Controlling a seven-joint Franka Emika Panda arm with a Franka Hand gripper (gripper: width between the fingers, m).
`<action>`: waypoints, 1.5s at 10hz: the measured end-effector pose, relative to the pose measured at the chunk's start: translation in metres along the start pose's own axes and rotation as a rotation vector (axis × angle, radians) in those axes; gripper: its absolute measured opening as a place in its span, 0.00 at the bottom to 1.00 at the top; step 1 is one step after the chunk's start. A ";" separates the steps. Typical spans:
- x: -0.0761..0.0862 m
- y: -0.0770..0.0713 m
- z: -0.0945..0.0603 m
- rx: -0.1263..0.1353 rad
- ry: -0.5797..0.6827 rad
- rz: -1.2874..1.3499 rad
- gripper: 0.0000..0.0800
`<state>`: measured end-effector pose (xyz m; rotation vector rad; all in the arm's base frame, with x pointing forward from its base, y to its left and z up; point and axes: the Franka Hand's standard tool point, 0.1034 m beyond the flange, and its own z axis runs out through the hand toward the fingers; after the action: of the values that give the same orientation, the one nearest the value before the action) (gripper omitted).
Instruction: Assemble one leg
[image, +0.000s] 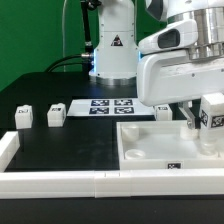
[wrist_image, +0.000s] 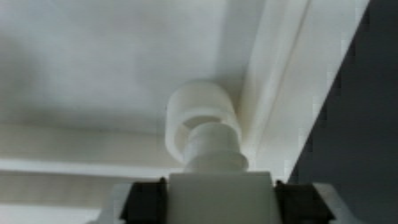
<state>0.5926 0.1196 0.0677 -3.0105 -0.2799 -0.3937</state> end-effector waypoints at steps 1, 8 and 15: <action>-0.003 0.000 0.003 0.000 -0.005 0.001 0.36; -0.009 0.002 0.017 -0.002 0.001 0.004 0.36; -0.010 0.003 0.018 -0.003 0.008 0.005 0.76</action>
Offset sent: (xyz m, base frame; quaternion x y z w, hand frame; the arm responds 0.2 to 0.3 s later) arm 0.0014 0.0001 -0.0088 0.0015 0.0059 0.0002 1.0000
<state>0.5879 0.1173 0.0472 -3.0115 -0.2713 -0.4065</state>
